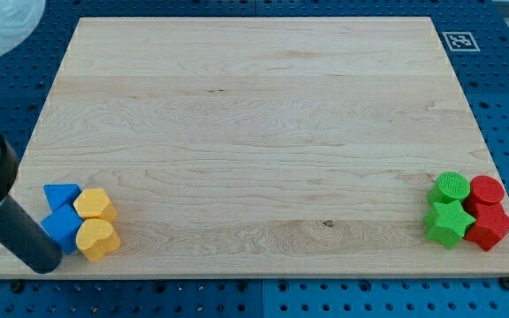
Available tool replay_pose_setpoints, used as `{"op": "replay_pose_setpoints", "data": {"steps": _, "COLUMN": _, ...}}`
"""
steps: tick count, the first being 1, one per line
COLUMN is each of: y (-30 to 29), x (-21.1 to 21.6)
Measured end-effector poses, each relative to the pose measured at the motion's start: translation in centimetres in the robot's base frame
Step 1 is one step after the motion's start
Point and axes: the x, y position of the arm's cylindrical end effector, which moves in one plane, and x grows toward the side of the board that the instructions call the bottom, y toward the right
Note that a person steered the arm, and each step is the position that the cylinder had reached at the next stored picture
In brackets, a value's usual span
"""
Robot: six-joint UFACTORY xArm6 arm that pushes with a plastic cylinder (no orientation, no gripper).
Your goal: Separate the yellow blocks
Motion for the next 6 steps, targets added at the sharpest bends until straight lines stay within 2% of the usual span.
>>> {"op": "replay_pose_setpoints", "data": {"steps": 4, "y": 6.3, "x": -1.6}}
{"op": "replay_pose_setpoints", "data": {"steps": 6, "y": 3.9, "x": -3.4}}
